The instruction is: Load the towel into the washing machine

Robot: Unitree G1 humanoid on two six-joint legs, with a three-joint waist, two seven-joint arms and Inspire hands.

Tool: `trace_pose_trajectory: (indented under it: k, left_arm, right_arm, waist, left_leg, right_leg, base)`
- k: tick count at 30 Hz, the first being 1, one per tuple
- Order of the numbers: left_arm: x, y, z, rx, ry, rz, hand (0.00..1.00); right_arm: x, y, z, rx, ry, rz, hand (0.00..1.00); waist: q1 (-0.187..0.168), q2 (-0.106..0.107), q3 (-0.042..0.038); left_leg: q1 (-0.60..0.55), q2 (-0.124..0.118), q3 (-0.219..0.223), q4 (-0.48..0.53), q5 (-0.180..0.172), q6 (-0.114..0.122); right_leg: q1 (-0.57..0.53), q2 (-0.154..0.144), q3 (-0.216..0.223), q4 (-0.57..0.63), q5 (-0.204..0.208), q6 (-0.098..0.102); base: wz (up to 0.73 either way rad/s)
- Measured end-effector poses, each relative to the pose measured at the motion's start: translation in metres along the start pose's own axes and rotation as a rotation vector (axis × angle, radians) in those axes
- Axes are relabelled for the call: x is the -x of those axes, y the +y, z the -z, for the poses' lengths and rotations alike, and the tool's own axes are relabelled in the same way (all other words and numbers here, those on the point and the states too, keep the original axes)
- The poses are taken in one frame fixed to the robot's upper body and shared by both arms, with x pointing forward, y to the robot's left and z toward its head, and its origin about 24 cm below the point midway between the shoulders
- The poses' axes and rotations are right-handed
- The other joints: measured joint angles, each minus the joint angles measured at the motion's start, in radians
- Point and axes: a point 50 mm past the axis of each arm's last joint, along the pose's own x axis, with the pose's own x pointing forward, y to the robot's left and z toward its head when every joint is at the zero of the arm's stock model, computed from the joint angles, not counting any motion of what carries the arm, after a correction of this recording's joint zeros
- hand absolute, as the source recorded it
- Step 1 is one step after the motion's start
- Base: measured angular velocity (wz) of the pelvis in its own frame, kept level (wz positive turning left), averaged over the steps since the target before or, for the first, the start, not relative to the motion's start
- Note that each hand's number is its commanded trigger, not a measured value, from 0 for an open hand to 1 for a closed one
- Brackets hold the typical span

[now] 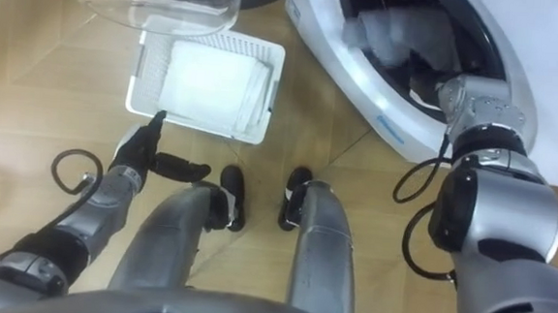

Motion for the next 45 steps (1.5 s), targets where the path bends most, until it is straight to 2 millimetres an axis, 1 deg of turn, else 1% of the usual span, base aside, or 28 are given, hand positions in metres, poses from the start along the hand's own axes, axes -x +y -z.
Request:
trace_pose_trajectory:
  k: [4,5,6,7,9,10,12,13,15,16,17,18,19,21,22,23,24,25,27,28,30,31,33,34,36,39,42,45]
  left_arm:
    - [0.0,-0.004,0.001,0.002,0.009,0.011,0.0]
    - [0.0,-0.006,0.003,0.0,0.017,0.022,0.0]
    - [0.0,-0.01,0.003,-0.007,0.019,0.042,0.0]
    - [0.0,-0.011,0.003,-0.007,0.019,0.052,0.0]
    - [0.002,-0.017,0.01,-0.003,0.044,0.074,0.0]
    - [0.003,-0.018,0.012,-0.003,0.05,0.078,0.0]
    - [0.003,-0.016,0.017,-0.007,0.068,0.087,0.0]
    - [0.004,-0.014,0.017,-0.009,0.07,0.086,0.0]
    - [0.004,-0.011,0.023,-0.019,0.089,0.081,0.0]
    - [0.004,-0.01,0.024,-0.018,0.095,0.079,0.0]
    - [0.005,-0.01,0.029,-0.019,0.115,0.077,0.0]
    - [0.006,-0.009,0.033,-0.021,0.131,0.075,0.0]
    - [0.007,-0.009,0.037,-0.021,0.143,0.074,0.0]
    - [0.01,-0.005,0.047,0.003,0.179,0.051,0.0]
    - [0.011,-0.004,0.05,0.009,0.192,0.042,0.0]
    - [0.012,-0.001,0.055,0.023,0.213,0.024,0.0]
    - [0.014,0.003,0.061,0.03,0.236,0.007,0.0]
    - [0.015,0.005,0.065,0.031,0.248,-0.001,0.0]
    - [0.024,0.01,0.082,0.064,0.295,-0.032,0.0]
    - [0.026,0.011,0.087,0.07,0.311,-0.038,0.0]
    - [0.037,0.015,0.105,0.086,0.369,-0.072,0.0]
    - [0.04,0.017,0.109,0.097,0.381,-0.083,0.0]
    - [0.051,0.022,0.125,0.105,0.426,-0.111,0.0]
    - [0.052,0.023,0.127,0.104,0.433,-0.113,0.0]
    - [0.062,0.024,0.139,0.103,0.474,-0.118,0.0]
    - [0.069,0.023,0.149,0.103,0.508,-0.119,0.0]
    - [0.078,0.022,0.159,0.106,0.538,-0.119,0.0]
    - [0.083,0.022,0.163,0.112,0.55,-0.121,0.0]
  right_arm:
    - [0.0,-0.002,-0.004,-0.018,-0.035,0.021,0.0]
    - [-0.001,-0.005,-0.005,-0.025,-0.04,0.029,0.0]
    - [-0.001,-0.009,-0.008,-0.046,-0.054,0.035,0.0]
    - [-0.001,-0.009,-0.009,-0.061,-0.06,0.033,0.0]
    - [-0.002,-0.017,-0.015,-0.095,-0.096,0.038,0.0]
    - [-0.002,-0.02,-0.017,-0.102,-0.101,0.04,0.0]
    - [-0.004,-0.037,-0.02,-0.129,-0.134,0.054,0.0]
    - [-0.005,-0.043,-0.02,-0.137,-0.143,0.059,0.0]
    - [-0.007,-0.066,-0.022,-0.15,-0.165,0.089,0.0]
    - [-0.007,-0.071,-0.022,-0.15,-0.171,0.097,0.0]
    - [-0.007,-0.083,-0.024,-0.149,-0.182,0.114,0.0]
    - [-0.007,-0.094,-0.027,-0.14,-0.195,0.132,0.0]
    - [-0.006,-0.1,-0.028,-0.133,-0.202,0.141,0.0]
    - [-0.005,-0.134,-0.03,-0.109,-0.215,0.192,0.0]
    - [-0.004,-0.141,-0.029,-0.097,-0.214,0.206,0.0]
    - [-0.002,-0.159,-0.028,-0.051,-0.217,0.248,0.0]
    - [0.001,-0.179,-0.027,-0.005,-0.22,0.299,0.0]
    - [0.003,-0.19,-0.028,0.017,-0.221,0.332,0.0]
    - [0.016,-0.23,-0.035,0.211,-0.23,0.452,0.0]
    - [0.02,-0.24,-0.037,0.274,-0.23,0.48,0.0]
    - [0.036,-0.273,-0.044,0.619,-0.181,0.56,0.0]
    - [0.039,-0.279,-0.045,0.703,-0.159,0.573,0.0]
    - [0.049,-0.298,-0.046,1.019,-0.064,0.599,0.0]
    - [0.05,-0.3,-0.046,1.09,-0.041,0.6,0.0]
    - [0.051,-0.303,-0.043,1.293,0.033,0.578,0.0]
    - [0.052,-0.305,-0.039,1.452,0.094,0.539,0.0]
    - [0.051,-0.305,-0.035,1.567,0.148,0.494,0.0]
    - [0.054,-0.311,-0.034,1.605,0.195,0.481,0.0]
  waist:
    - [0.021,0.006,-0.0003]
    - [0.03,0.011,0.0]
    - [0.043,0.022,-0.0001]
    - [0.048,0.027,0.0011]
    - [0.072,0.05,-0.0005]
    - [0.076,0.054,-0.0003]
    - [0.097,0.06,-0.0018]
    - [0.1,0.06,-0.0018]
    - [0.101,0.068,-0.0055]
    - [0.1,0.069,-0.0059]
    - [0.1,0.072,-0.0072]
    - [0.098,0.076,-0.0096]
    - [0.097,0.08,-0.012]
    - [0.096,0.09,-0.0176]
    - [0.097,0.094,-0.0198]
    - [0.097,0.1,-0.0225]
    - [0.096,0.101,-0.023]
    - [0.095,0.102,-0.0235]
    - [0.094,0.108,-0.0295]
    - [0.092,0.11,-0.0318]
    - [0.091,0.111,-0.0354]
    - [0.091,0.111,-0.036]
    - [0.084,0.101,-0.0422]
    - [0.083,0.099,-0.0432]
    - [0.08,0.095,-0.0458]
    - [0.069,0.091,-0.0498]
    - [0.069,0.084,-0.0543]
    - [0.067,0.082,-0.0544]
  left_leg:
    - [0.007,0.003,0.0,0.002,0.0,0.0]
    - [0.015,0.006,-0.001,0.002,0.0,0.0]
    - [0.023,0.012,-0.001,0.001,-0.001,0.001]
    - [0.028,0.014,-0.002,-0.003,-0.001,0.001]
    - [0.061,0.015,-0.001,-0.023,-0.001,0.0]
    - [0.073,0.015,-0.001,-0.029,0.0,-0.001]
    - [0.114,0.015,-0.001,-0.059,0.005,-0.005]
    - [0.122,0.016,-0.002,-0.065,0.006,-0.006]
    - [0.155,0.024,-0.008,-0.088,0.008,-0.01]
    - [0.164,0.026,-0.008,-0.094,0.008,-0.01]
    - [0.18,0.03,-0.008,-0.107,0.008,-0.013]
    - [0.197,0.031,-0.009,-0.122,0.009,-0.014]
    - [0.204,0.031,-0.011,-0.126,0.009,-0.014]
    - [0.242,0.034,-0.013,-0.144,0.008,-0.016]
    - [0.253,0.034,-0.015,-0.155,0.008,-0.017]
    - [0.273,0.034,-0.022,-0.175,0.01,-0.02]
    - [0.302,0.032,-0.026,-0.196,0.011,-0.022]
    - [0.317,0.032,-0.027,-0.205,0.012,-0.023]
    - [0.37,0.032,-0.028,-0.245,0.015,-0.028]
    - [0.38,0.032,-0.028,-0.251,0.015,-0.028]
    - [0.428,0.033,-0.027,-0.29,0.019,-0.035]
    - [0.44,0.033,-0.027,-0.298,0.02,-0.037]
    - [0.485,0.035,-0.028,-0.33,0.025,-0.045]
    - [0.496,0.035,-0.028,-0.335,0.026,-0.046]
    - [0.545,0.039,-0.029,-0.365,0.029,-0.052]
    - [0.603,0.04,-0.034,-0.4,0.033,-0.059]
    - [0.664,0.041,-0.034,-0.437,0.036,-0.067]
    - [0.72,0.042,-0.038,-0.459,0.034,-0.072]
  right_leg:
    - [0.009,0.007,0.005,-0.002,0.002,0.001]
    - [0.019,0.01,0.003,-0.005,0.003,0.001]
    - [0.033,0.016,-0.003,-0.019,0.009,0.0]
    - [0.038,0.019,-0.003,-0.024,0.013,0.0]
    - [0.071,0.022,-0.005,-0.045,0.019,-0.001]
    - [0.082,0.022,-0.005,-0.051,0.019,-0.001]
    - [0.121,0.026,-0.006,-0.079,0.021,-0.001]
    - [0.132,0.029,-0.007,-0.087,0.021,-0.001]
    - [0.176,0.046,-0.015,-0.13,0.028,0.001]
    - [0.186,0.05,-0.015,-0.139,0.031,0.002]
    - [0.206,0.059,-0.015,-0.162,0.037,0.003]
    - [0.225,0.06,-0.023,-0.176,0.041,0.003]
    - [0.236,0.061,-0.028,-0.183,0.042,0.003]
    - [0.278,0.07,-0.033,-0.217,0.045,0.007]
    - [0.29,0.075,-0.032,-0.229,0.047,0.009]
    - [0.316,0.078,-0.035,-0.249,0.051,0.01]
    - [0.344,0.081,-0.037,-0.267,0.052,0.011]
    - [0.36,0.084,-0.037,-0.278,0.054,0.013]
    - [0.411,0.095,-0.033,-0.322,0.062,0.015]
    - [0.422,0.096,-0.033,-0.328,0.062,0.016]
    - [0.47,0.103,-0.042,-0.368,0.068,0.016]
    - [0.481,0.105,-0.043,-0.377,0.07,0.016]
    - [0.525,0.113,-0.043,-0.41,0.072,0.014]
    - [0.535,0.116,-0.044,-0.418,0.072,0.013]
    - [0.584,0.125,-0.045,-0.451,0.077,0.012]
    - [0.646,0.132,-0.055,-0.491,0.081,0.011]
    - [0.704,0.142,-0.055,-0.523,0.081,0.012]
    - [0.766,0.146,-0.056,-0.553,0.08,0.012]
  base:
    - [0.0]
    - [-0.04]
    - [-0.05]
    - [-0.04]
    - [-0.05]
    - [-0.06]
    - [-0.03]
    - [0.0]
    - [0.0]
    - [-0.07]
    - [-0.1]
    - [-0.07]
    - [0.0]
    - [0.0]
    - [0.04]
    - [0.07]
    - [0.06]
    - [0.0]
    - [-0.07]
    - [-0.07]
    - [-0.06]
    - [-0.05]
    - [-0.02]
    - [0.0]
    - [-0.04]
    - [0.04]
    - [0.01]
    - [0.04]
